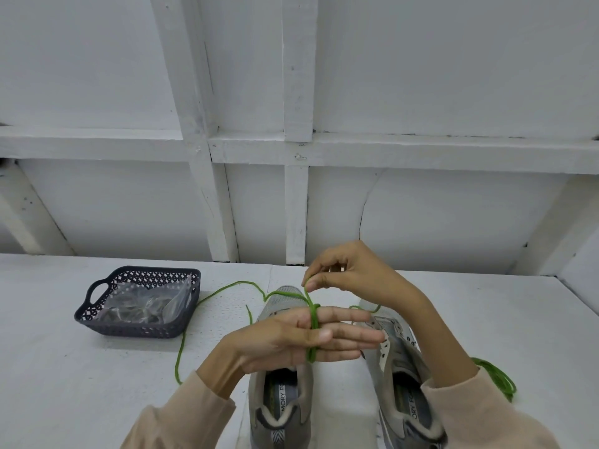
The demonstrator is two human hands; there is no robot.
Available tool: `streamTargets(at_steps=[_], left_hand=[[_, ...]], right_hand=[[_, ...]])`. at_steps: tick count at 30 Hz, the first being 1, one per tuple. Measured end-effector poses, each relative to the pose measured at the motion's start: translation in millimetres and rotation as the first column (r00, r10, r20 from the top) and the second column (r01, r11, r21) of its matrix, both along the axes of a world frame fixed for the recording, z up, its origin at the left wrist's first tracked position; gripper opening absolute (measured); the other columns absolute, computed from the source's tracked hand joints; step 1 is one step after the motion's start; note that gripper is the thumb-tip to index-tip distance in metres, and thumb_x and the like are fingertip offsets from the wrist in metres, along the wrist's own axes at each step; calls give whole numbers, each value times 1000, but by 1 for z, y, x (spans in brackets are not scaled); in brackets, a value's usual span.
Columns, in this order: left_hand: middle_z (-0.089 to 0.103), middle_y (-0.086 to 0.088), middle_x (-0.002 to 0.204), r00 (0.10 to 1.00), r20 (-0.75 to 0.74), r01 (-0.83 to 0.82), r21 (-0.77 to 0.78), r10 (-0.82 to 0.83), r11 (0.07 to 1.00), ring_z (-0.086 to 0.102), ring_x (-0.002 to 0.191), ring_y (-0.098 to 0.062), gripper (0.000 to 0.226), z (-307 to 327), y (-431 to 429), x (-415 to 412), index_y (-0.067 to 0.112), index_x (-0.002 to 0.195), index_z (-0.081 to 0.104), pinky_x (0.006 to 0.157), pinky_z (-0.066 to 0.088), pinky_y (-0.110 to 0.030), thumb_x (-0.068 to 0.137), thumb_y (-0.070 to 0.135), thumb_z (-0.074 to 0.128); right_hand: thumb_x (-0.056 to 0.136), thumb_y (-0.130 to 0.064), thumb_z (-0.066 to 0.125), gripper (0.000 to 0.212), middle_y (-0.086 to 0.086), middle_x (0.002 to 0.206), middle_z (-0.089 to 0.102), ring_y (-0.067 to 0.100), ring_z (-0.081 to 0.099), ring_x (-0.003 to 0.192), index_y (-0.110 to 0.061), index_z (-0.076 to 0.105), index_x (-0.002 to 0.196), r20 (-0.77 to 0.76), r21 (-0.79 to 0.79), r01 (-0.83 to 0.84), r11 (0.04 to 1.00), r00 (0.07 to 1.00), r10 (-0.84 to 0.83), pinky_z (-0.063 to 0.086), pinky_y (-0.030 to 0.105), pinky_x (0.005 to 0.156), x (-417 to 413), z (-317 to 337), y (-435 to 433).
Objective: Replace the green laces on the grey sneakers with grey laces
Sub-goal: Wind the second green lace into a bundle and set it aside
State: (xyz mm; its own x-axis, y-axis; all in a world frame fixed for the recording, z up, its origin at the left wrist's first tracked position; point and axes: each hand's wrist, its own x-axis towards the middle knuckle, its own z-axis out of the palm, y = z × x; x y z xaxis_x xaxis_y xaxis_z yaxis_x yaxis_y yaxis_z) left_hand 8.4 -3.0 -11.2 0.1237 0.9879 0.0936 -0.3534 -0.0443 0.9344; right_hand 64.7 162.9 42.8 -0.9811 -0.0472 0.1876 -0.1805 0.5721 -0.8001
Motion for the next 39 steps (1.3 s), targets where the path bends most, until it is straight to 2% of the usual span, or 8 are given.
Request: streamTargets(at_steps=[5,9,13,20,22,25,34,39], left_hand=[[35,-25,151,974,194,-143,118,118,983,33,142,-34,51,10,-5,-16,-5,147,32,115,31,-38,97,-1,40],[27,-27,154,929,308,-255,131,205,958,26,145,-36,55,14,-8,-32,-10,147,24,120,23,-42,93,-9,28],[36,-24,151,913,239,-356,67,332,932,32,143,-34,57,6,-5,-38,-8,146,28,118,27,-41,88,-10,30],[48,-18,145,922,177,-336,-79,345,939,49,132,-28,49,-8,-4,-33,0,143,40,106,44,-34,96,13,37],[59,-14,132,931,187,-291,-133,312,947,61,114,-22,53,-10,-4,-27,4,137,52,93,50,-30,98,39,42],[56,-13,137,936,208,-256,-147,283,955,54,127,-23,74,-12,-2,-23,9,133,59,112,38,-35,93,64,31],[34,-24,152,990,112,-79,-86,88,993,29,145,-33,101,-8,2,-17,-5,148,30,122,18,-42,87,74,9],[35,-28,150,991,124,-36,-50,42,998,29,144,-37,110,-3,-4,-23,-6,144,36,122,17,-45,81,83,25]], right_hand=[[89,-8,59,23,-8,64,69,-2,60,62,-21,72,76,174,-97,67,993,983,-49,47,23,61,9,-26,-6],[89,-36,65,17,-5,64,66,5,56,59,-29,76,101,154,181,-27,983,988,-1,45,24,62,25,-49,-18],[97,-38,56,25,-13,66,62,-3,53,60,-29,70,115,219,352,-222,909,964,151,43,20,65,39,-42,-33],[96,-32,55,22,-10,64,54,2,51,65,-20,62,79,186,461,-285,840,957,223,41,28,65,45,7,-36],[95,-29,57,18,-16,66,58,2,52,64,-20,65,81,146,455,-218,864,975,169,43,29,64,39,19,-27],[92,-28,61,16,-9,61,57,6,50,57,-18,67,81,96,452,-153,879,988,122,35,25,56,29,29,-17],[81,-37,73,12,2,75,70,22,61,70,-25,74,79,-30,193,-19,981,999,25,49,45,70,-7,6,2],[93,-7,59,18,0,73,71,6,61,69,-11,73,83,107,39,-57,998,993,52,50,27,65,-1,-34,3]])
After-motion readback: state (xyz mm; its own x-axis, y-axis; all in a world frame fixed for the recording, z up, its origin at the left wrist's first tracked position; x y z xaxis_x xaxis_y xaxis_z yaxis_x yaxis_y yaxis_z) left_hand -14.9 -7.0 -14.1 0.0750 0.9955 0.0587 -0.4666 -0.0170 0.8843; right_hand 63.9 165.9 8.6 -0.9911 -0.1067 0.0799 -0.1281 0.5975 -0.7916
